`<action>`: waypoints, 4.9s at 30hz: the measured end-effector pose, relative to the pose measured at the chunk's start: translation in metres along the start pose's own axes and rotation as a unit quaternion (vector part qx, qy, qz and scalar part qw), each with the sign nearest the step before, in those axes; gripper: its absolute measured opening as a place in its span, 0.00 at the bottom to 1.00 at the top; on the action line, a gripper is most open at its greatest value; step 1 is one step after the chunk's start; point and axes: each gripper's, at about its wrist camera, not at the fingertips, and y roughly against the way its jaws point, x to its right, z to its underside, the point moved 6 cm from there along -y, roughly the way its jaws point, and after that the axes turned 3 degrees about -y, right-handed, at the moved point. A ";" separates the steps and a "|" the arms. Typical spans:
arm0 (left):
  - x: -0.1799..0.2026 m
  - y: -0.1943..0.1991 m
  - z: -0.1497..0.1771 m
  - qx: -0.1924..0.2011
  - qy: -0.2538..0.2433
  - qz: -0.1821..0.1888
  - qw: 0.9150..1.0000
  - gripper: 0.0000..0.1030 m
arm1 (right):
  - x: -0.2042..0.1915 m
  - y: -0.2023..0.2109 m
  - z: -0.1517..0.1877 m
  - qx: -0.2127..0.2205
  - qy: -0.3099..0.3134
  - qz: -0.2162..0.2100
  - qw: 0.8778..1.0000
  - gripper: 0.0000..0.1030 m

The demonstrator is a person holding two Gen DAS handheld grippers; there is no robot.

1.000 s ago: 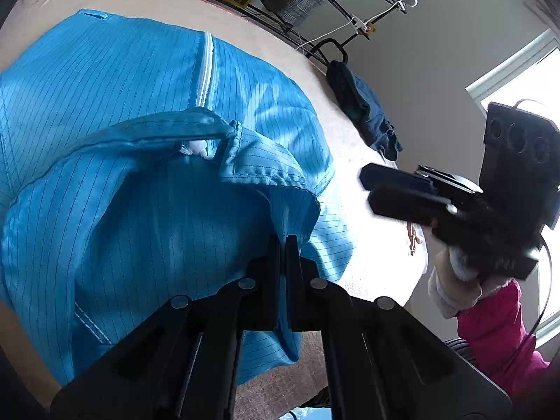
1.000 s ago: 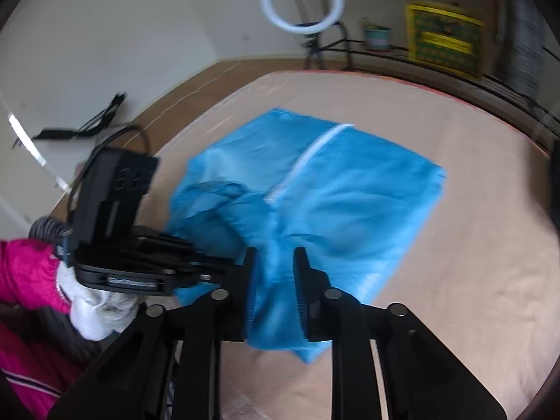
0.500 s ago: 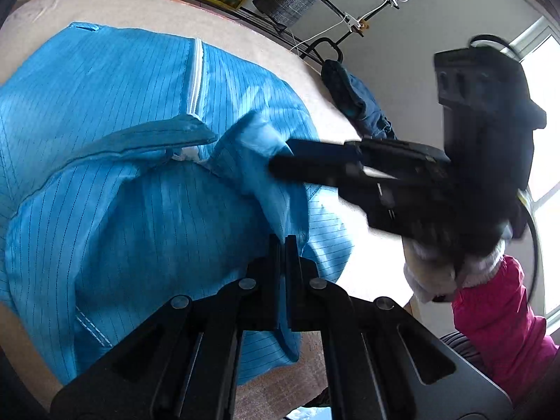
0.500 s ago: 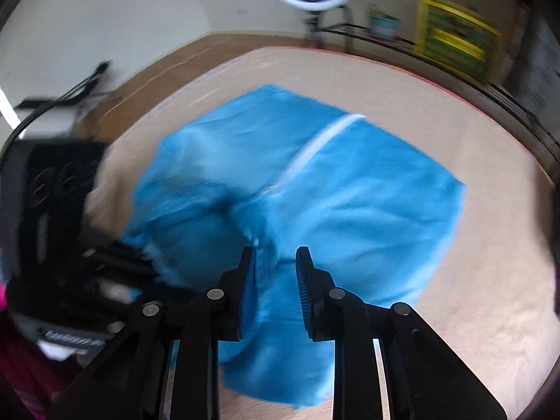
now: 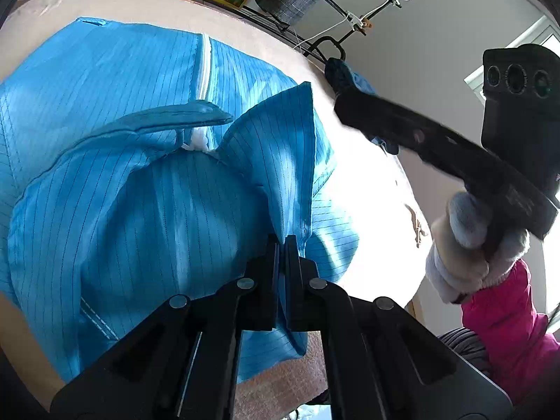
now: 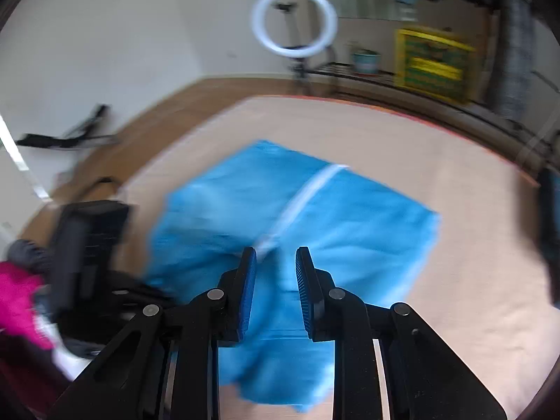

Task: Fold large clothes

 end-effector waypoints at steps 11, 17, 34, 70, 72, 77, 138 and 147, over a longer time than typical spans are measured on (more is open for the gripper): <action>0.008 0.029 0.008 0.010 -0.041 -0.032 0.999 0.00 | 0.037 -0.057 0.026 -0.095 -0.087 0.021 0.991 0.21; -0.014 0.068 0.003 0.061 -0.096 -0.146 0.983 0.19 | 0.010 -0.035 0.007 -0.045 -0.041 -0.014 0.998 0.21; -0.044 0.038 0.001 0.042 -0.173 -0.254 0.951 0.02 | -0.007 -0.104 -0.013 -0.093 -0.042 -0.069 0.992 0.03; -0.059 0.114 -0.021 0.091 -0.074 -0.147 0.982 0.00 | 0.021 -0.039 -0.007 -0.049 -0.091 0.008 0.995 0.08; -0.070 0.113 -0.027 0.088 -0.056 -0.144 0.984 0.00 | 0.022 -0.022 0.004 -0.040 -0.083 0.036 0.995 0.08; -0.089 0.085 -0.025 0.047 -0.054 -0.172 0.982 0.00 | 0.016 -0.019 0.038 -0.057 -0.092 0.028 0.994 0.08; -0.217 0.059 -0.111 -0.021 0.202 0.049 0.978 0.57 | 0.171 -0.033 0.087 0.001 -0.405 -0.138 0.904 0.59; -0.208 0.047 -0.115 -0.026 0.206 0.054 0.977 0.39 | 0.164 -0.052 0.070 0.012 -0.412 -0.172 0.895 0.49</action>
